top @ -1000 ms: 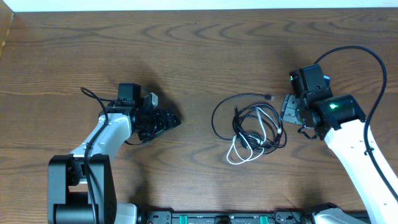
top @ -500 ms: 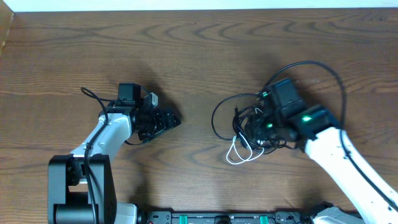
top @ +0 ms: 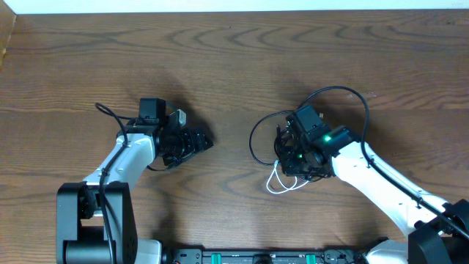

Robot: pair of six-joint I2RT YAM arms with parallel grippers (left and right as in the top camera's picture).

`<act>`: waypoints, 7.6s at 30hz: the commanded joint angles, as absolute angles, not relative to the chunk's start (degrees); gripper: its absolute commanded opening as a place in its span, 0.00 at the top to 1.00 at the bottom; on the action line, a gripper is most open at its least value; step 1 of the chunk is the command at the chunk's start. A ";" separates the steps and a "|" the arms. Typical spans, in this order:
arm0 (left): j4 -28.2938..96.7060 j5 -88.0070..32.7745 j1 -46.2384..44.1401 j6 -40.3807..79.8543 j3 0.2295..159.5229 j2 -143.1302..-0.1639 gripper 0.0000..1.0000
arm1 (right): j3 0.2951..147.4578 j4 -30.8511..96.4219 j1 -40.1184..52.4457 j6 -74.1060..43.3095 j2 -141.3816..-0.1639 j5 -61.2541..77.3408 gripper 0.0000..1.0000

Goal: Untangle cables

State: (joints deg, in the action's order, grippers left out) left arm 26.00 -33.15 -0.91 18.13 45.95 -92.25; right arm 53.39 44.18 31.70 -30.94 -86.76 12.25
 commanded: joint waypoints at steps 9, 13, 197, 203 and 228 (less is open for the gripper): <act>26.33 -33.87 -0.78 17.58 46.19 -91.55 0.15 | 53.12 41.08 33.06 -44.99 -86.91 17.10 0.51; 26.35 -33.87 -0.78 17.58 46.19 -91.55 0.16 | 53.12 39.79 33.67 -48.60 -86.91 17.08 0.49; 26.33 -32.34 -0.78 17.82 46.19 -91.55 0.15 | 63.22 37.10 19.44 -23.20 -91.98 15.27 0.01; 26.33 -32.34 -0.78 17.82 46.19 -91.55 0.15 | 63.20 40.53 20.14 -32.67 -89.25 3.77 0.01; 26.33 -32.34 -0.78 17.82 46.19 -91.55 0.15 | 49.60 14.94 20.51 -29.63 -89.14 4.95 0.01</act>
State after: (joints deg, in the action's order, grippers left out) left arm 26.00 -32.67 -0.91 18.15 45.95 -92.25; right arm 50.74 16.10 19.77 -33.01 -89.91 1.58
